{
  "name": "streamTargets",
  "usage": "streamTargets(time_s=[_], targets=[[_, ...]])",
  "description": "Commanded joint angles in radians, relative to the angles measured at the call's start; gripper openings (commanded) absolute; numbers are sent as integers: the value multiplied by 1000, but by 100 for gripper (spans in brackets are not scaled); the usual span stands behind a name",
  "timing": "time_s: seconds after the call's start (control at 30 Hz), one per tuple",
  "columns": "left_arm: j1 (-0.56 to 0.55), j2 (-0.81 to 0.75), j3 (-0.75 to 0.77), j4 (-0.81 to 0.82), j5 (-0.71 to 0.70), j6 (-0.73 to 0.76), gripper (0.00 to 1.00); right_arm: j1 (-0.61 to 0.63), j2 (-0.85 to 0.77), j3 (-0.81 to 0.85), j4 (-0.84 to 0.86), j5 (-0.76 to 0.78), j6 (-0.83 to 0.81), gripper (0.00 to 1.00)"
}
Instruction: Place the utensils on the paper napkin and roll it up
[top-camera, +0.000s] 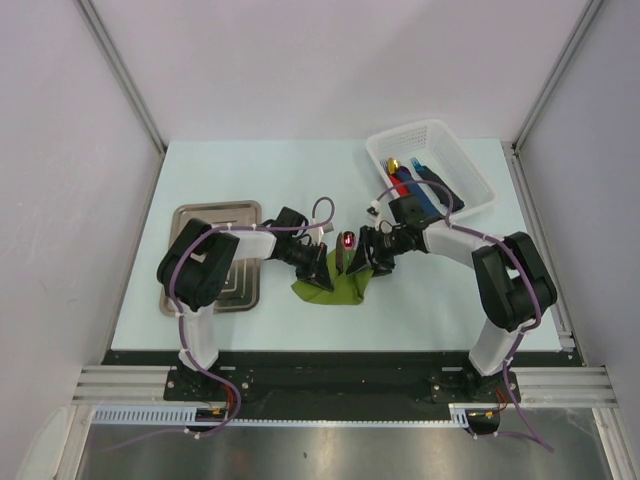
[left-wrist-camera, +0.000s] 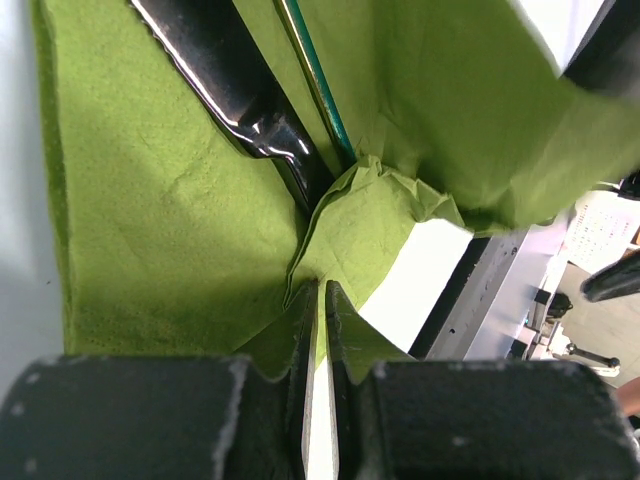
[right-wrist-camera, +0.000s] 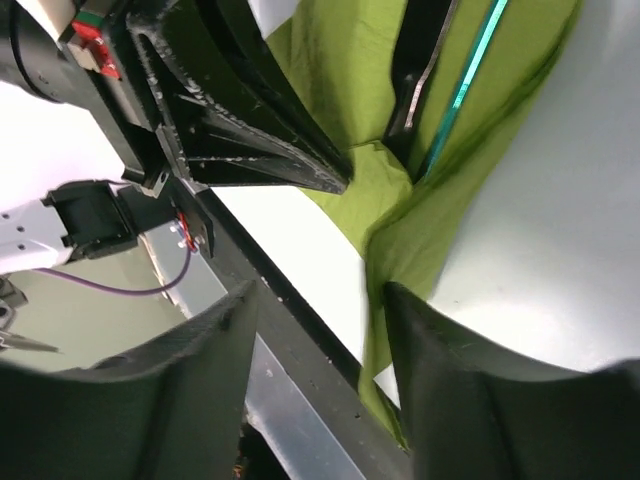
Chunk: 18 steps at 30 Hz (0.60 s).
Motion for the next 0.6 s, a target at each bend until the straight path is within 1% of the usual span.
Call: streamTargets(time_s=[0.0, 0.03, 0.17, 0.2, 0.27, 0.57], targets=[[9, -16, 11, 3, -33, 16, 12, 18, 46, 57, -13, 4, -2, 51], [11, -16, 11, 3, -33, 16, 11, 18, 58, 61, -16, -13, 1, 45], [13, -22, 4, 3, -27, 16, 11, 18, 95, 84, -32, -36, 13, 31], [14, -25, 3, 2, -27, 18, 11, 22, 93, 92, -15, -36, 27, 25], [14, -25, 0, 3, -27, 18, 11, 32, 101, 98, 5, -41, 37, 20], [16, -22, 3, 9, -21, 13, 11, 59, 164, 139, 62, -67, 102, 17]])
